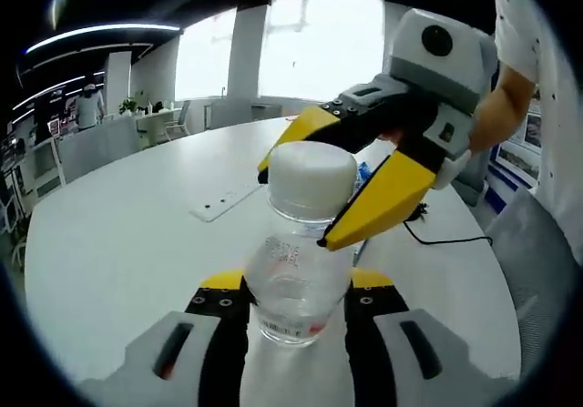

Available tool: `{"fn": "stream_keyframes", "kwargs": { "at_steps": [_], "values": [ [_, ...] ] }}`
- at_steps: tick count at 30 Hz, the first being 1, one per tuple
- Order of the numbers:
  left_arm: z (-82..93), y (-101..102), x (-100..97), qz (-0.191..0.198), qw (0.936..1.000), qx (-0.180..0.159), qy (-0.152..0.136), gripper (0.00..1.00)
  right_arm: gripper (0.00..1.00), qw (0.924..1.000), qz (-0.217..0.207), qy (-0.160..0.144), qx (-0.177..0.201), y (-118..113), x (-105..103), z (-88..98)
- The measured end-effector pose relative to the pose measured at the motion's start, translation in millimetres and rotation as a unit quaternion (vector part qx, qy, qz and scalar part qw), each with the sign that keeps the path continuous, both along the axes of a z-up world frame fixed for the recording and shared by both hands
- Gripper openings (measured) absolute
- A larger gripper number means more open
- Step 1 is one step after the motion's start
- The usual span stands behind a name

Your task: Arrange the tabletop items into an orderly group along one side of the table until the central work area is clear of visible clutter.

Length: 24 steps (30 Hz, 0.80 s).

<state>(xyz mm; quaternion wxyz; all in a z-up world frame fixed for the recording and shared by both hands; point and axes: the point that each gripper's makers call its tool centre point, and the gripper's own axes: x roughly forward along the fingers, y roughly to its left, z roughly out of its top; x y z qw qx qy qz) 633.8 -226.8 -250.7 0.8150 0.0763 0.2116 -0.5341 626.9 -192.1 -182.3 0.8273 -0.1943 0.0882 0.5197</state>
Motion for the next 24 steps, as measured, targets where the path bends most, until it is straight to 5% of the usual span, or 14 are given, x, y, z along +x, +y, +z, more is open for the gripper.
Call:
{"fn": "stream_keyframes", "kwargs": {
  "at_steps": [12, 24],
  "values": [
    [-0.9, -2.3, 4.3, 0.008, 1.0000, 0.001, 0.003, 0.40, 0.21, 0.9994, -0.023, 0.026, 0.006, -6.9, 8.9, -0.4],
    [-1.4, -1.2, 7.2, 0.016, 0.9998, -0.002, 0.007, 0.45, 0.22, 0.9996, -0.018, 0.020, -0.007, -4.4, 9.2, -1.8]
  ]
}}
